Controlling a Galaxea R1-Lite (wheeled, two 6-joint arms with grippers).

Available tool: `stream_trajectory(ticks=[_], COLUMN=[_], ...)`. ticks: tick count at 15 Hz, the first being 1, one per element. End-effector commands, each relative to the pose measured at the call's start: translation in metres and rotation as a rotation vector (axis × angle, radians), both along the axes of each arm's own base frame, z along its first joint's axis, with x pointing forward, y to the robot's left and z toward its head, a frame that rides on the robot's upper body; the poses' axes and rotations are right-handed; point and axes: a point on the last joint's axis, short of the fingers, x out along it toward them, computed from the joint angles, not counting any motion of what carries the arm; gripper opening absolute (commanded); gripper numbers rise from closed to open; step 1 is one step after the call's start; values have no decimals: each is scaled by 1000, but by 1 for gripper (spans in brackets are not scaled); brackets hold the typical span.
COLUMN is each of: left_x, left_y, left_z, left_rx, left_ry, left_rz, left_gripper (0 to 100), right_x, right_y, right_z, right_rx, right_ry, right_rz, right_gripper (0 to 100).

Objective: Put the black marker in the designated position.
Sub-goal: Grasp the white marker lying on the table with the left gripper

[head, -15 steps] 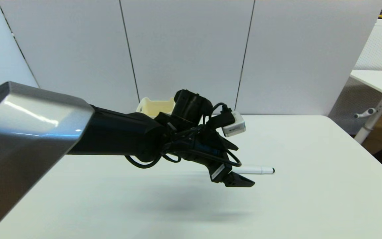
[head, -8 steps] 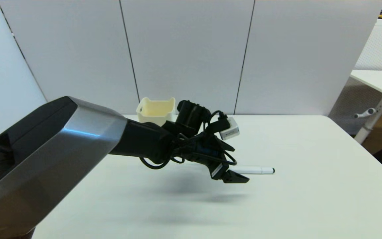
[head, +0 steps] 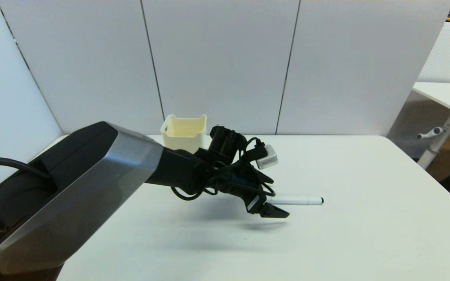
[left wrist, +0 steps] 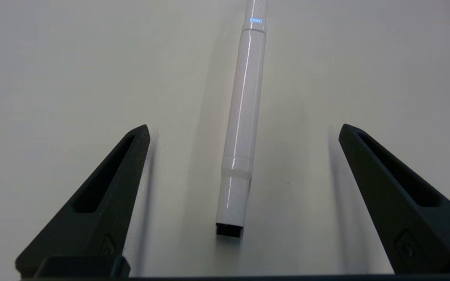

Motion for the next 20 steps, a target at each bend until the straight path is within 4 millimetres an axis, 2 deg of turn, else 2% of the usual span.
stream_trajectory(ticks=[1,20], left_x=[1,8], left_y=[-2,-3], left_z=[-10,-13], left_rx=[12,54], left_ry=[14,-64], left_rz=[-5,33], left_gripper=[100,100], right_x=[0,0], right_y=[0,0], right_z=[0,0], right_rx=[0,0], right_ry=[1,1], right_rz=[1,1], right_gripper=[100,100])
